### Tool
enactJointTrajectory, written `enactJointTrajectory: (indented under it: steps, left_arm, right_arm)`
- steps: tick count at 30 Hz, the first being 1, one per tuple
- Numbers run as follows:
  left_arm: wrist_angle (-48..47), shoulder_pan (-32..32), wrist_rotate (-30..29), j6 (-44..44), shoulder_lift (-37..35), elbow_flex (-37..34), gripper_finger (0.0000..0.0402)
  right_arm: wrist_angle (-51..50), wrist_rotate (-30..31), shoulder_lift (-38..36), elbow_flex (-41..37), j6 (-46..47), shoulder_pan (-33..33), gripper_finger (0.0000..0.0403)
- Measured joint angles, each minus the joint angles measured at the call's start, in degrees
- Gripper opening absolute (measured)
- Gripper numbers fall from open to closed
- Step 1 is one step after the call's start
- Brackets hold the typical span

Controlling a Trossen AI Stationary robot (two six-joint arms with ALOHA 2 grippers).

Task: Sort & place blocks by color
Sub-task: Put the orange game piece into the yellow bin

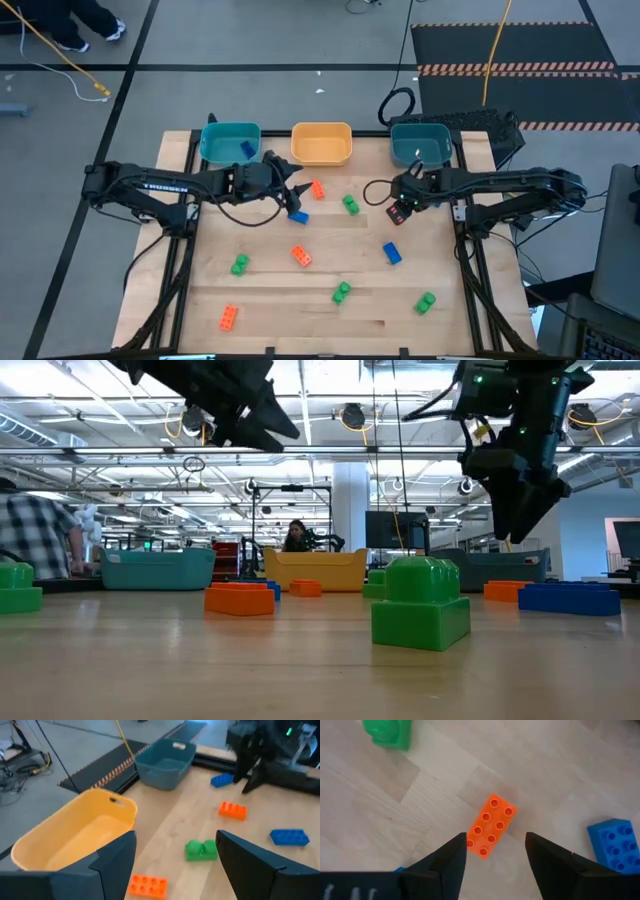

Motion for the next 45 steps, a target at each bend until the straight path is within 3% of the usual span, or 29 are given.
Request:
enactJointTrajectory:
  steps: [8, 15, 26, 33, 36, 41, 45]
  left_arm:
    - [-2.7, 0.2, 0.0, 1.4, 1.9, -0.1, 0.0274]
    - [-2.0, 0.9, -0.1, 2.6, 2.4, 0.0, 0.0274]
    - [-1.1, 0.9, -0.1, 3.8, 2.3, 0.0, 0.0274]
    - [-1.2, 0.9, -0.1, 3.8, 2.3, 0.0, 0.0273]
    - [-1.0, 0.9, -0.2, 4.0, 2.3, 0.0, 0.0273]
    - [-0.7, 0.9, -0.8, 4.2, 2.3, 0.0, 0.0273]
    - [0.6, 0.9, -0.8, 4.7, 2.3, 0.0, 0.0274]
  right_arm:
    - [1.8, -1.5, 6.2, 0.0, 1.2, 0.0, 0.0269]
    - [2.7, -1.4, 10.2, 0.0, 4.4, 0.0, 0.0281]
    - [3.1, -1.4, 15.2, -0.1, 4.2, 0.0, 0.0257]
    - [8.3, -1.7, 16.0, -4.2, 3.0, 0.0, 0.024]
    - [8.8, -1.6, 15.7, -4.6, 0.9, 0.0, 0.0217]
    - [10.4, -1.6, 15.4, -4.6, -5.2, 0.0, 0.0143]
    - [12.3, -1.4, 15.0, -4.7, -10.4, -0.1, 0.0134]
